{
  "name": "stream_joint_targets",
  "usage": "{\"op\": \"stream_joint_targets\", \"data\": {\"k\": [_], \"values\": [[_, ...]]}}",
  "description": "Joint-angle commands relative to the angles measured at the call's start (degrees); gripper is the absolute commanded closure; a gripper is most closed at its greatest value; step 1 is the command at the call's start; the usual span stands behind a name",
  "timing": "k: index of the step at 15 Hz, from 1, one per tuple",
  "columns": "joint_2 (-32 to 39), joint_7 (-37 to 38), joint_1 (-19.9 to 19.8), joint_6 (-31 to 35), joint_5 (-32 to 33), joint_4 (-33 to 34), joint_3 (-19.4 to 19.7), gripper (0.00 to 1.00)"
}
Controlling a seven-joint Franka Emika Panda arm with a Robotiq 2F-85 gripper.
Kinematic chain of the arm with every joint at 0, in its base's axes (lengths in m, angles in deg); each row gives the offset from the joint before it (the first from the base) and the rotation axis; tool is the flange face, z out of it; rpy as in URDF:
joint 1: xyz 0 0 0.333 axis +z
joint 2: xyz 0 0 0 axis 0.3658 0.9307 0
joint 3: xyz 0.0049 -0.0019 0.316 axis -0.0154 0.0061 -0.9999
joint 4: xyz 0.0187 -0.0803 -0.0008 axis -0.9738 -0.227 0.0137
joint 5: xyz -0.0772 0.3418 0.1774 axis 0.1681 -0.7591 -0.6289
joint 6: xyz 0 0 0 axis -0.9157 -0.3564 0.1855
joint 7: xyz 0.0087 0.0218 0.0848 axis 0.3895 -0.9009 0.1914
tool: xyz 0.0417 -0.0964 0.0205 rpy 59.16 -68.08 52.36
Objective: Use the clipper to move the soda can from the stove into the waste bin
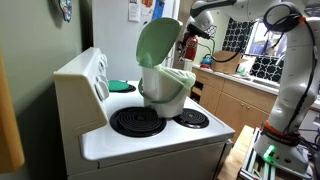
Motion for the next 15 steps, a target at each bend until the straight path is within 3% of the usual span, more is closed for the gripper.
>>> {"op": "stream_joint_targets", "data": {"k": [1, 7, 15], "values": [[2.3, 5.2, 2.1, -0.3, 0.5, 3.7, -0.9, 0.71], [6.9, 11.8, 4.5, 0.4, 3.1, 9.3, -1.7, 0.71], [11.2, 14.8, 6.3, 2.8, 4.5, 14.4, -2.9, 0.71]]}}
